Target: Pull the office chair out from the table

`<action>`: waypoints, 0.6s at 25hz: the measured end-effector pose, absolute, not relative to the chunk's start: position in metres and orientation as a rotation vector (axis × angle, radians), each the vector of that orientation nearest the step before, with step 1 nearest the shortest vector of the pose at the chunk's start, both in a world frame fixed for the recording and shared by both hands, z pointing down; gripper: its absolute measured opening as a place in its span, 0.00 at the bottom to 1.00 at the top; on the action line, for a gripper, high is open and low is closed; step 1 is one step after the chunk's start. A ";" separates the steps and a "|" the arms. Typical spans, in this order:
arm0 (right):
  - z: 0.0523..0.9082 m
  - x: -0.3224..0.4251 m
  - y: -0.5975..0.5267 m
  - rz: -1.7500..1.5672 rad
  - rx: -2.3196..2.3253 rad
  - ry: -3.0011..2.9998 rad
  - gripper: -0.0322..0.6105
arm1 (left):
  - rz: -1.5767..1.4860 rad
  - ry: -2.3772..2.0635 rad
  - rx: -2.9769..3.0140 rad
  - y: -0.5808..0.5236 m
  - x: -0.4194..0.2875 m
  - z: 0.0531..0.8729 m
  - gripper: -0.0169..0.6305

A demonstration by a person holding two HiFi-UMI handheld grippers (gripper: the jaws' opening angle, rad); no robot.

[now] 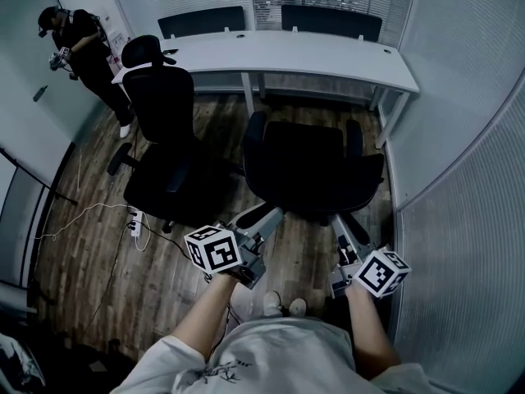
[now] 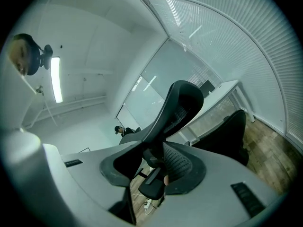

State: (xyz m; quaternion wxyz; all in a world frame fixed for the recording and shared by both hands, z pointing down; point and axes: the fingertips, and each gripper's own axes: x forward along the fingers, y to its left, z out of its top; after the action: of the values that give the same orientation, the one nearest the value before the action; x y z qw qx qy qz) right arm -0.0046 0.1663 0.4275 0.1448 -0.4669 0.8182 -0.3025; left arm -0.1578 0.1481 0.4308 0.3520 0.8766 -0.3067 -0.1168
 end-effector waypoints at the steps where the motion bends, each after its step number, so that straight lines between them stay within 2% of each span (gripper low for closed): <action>1: 0.431 -0.005 0.168 -0.877 -1.353 2.367 0.26 | -0.276 -0.805 2.287 0.152 -0.156 0.432 0.27; 11: 0.447 -0.017 0.197 -0.790 -1.441 2.519 0.11 | -0.047 -0.929 2.471 0.193 -0.128 0.438 0.08; 15: 0.442 -0.022 0.201 -0.685 -1.464 2.607 0.08 | 0.007 -1.008 2.505 0.200 -0.124 0.441 0.04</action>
State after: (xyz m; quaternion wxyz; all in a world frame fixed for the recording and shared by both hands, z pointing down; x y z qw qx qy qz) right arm -0.0219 0.2012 0.4425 0.0373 -0.4770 0.8493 -0.2232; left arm -0.1237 0.2004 0.4408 0.2192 0.9052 -0.3642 0.0024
